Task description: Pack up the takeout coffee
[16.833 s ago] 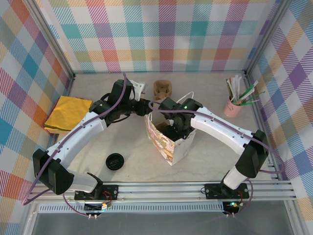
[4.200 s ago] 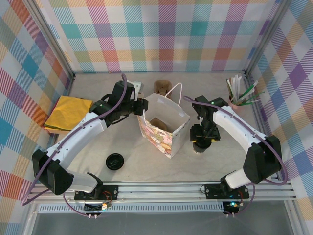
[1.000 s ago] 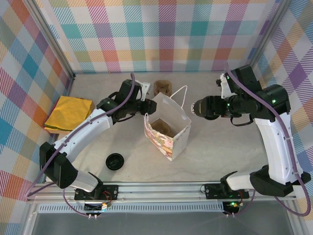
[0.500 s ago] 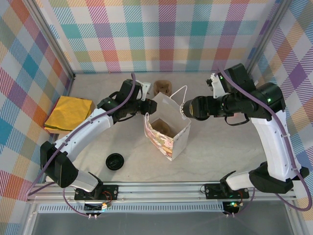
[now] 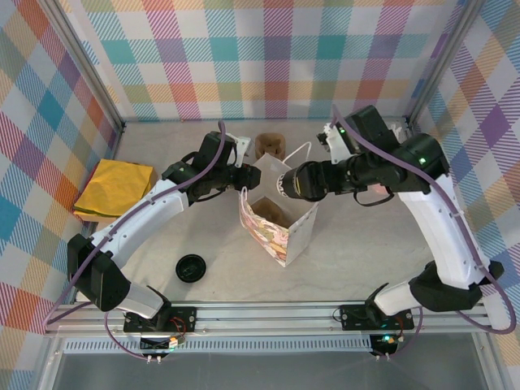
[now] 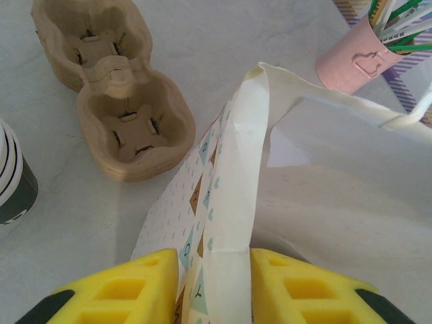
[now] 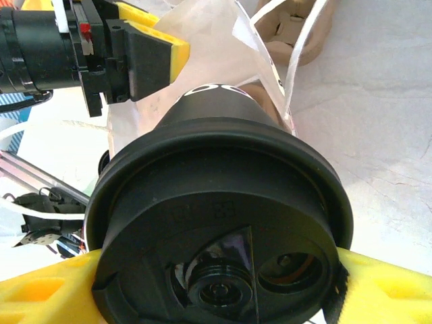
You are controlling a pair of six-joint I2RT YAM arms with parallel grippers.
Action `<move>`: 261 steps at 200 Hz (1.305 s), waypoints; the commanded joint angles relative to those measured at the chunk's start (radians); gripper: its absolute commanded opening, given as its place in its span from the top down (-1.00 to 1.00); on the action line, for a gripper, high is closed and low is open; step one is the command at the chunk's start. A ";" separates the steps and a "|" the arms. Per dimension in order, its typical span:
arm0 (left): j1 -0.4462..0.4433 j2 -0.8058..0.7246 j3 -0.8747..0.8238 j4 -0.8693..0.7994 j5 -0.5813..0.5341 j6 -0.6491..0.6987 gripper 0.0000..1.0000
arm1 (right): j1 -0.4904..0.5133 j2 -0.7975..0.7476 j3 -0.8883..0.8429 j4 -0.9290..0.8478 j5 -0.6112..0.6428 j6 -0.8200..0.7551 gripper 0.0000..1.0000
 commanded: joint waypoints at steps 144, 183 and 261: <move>-0.008 -0.004 0.085 -0.031 -0.047 0.000 0.08 | 0.088 0.199 -0.077 -0.060 0.101 -0.032 -0.46; 0.004 0.010 0.150 -0.076 -0.067 -0.048 0.05 | 0.102 0.218 -0.084 -0.061 0.121 -0.038 -0.45; 0.052 0.115 0.302 -0.299 -0.055 -0.041 0.04 | 0.144 0.395 0.162 -0.199 0.133 -0.023 -0.45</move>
